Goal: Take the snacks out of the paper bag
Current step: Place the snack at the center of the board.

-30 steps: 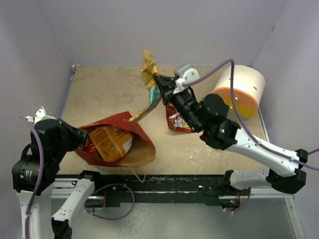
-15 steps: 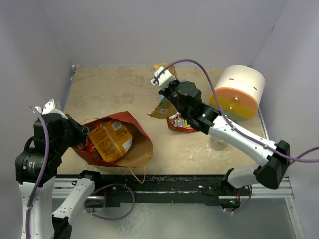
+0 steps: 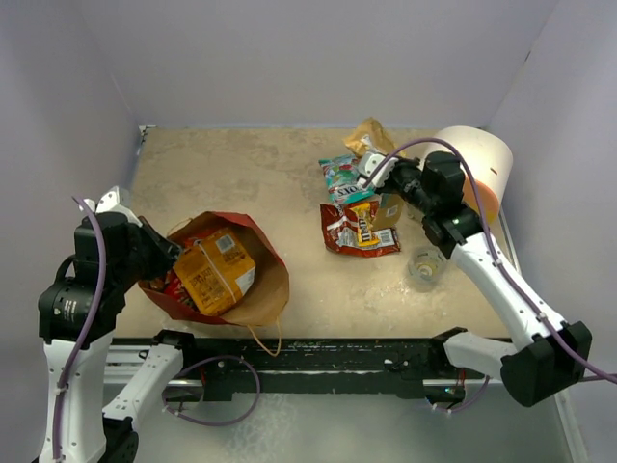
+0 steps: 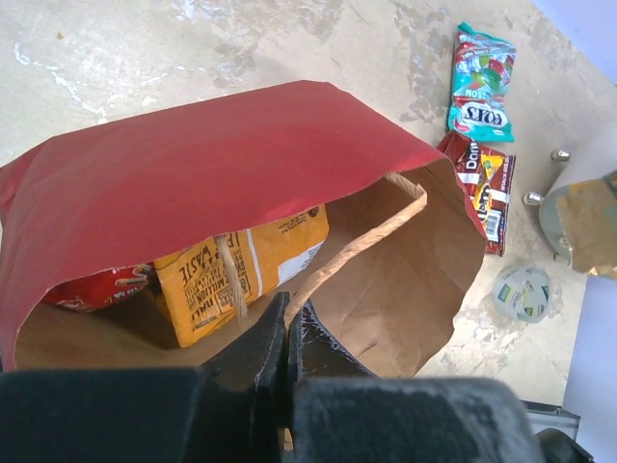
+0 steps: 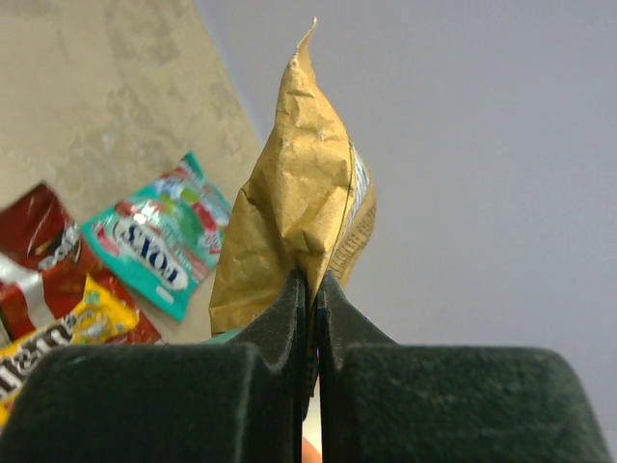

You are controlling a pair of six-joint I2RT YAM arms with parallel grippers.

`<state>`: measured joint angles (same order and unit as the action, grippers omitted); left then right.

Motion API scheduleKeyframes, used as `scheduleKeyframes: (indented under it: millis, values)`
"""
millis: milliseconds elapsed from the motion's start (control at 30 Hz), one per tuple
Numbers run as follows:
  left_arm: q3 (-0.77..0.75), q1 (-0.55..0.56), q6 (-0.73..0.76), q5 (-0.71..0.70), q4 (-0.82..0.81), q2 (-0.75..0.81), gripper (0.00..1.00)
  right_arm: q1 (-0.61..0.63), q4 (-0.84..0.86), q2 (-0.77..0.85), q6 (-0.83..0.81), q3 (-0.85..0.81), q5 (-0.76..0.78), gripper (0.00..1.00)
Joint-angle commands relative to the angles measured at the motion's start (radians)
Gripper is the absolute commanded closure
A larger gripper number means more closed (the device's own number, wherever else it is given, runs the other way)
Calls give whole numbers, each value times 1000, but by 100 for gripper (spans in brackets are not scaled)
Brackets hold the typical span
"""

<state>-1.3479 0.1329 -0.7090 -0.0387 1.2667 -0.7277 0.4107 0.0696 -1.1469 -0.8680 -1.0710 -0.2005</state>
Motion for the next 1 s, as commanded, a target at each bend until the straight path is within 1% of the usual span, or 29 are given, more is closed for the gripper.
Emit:
scheduleKeyframes:
  millis: [0, 100, 233, 267, 333, 400, 667, 867, 967]
  values:
    - [-13, 4, 46, 42, -71, -27, 100, -54, -6, -61, -182, -16, -263, 100]
    - [-28, 4, 60, 39, -71, -38, 100, -65, -70, -121, -270, -38, -306, 100]
    - [-26, 5, 73, 31, -76, -34, 100, -67, -299, -200, -470, -117, -299, 100]
    - [-27, 4, 77, 29, -79, -32, 100, -67, -316, -203, -494, -118, -290, 100]
    - [-26, 4, 86, 25, -90, -29, 100, -67, -273, -189, -507, -79, -269, 100]
    - [-22, 4, 96, 24, -99, -32, 100, -64, -241, -199, -568, -63, -244, 100]
    - [-32, 4, 79, 19, -97, -50, 100, 19, -97, -256, -667, 13, -196, 100]
    - [-18, 4, 57, -2, -98, -35, 100, 130, 0, -319, -715, 53, -151, 100]
    - [-7, 4, 46, 8, -120, -21, 100, 154, 104, -324, -719, 153, -126, 100]
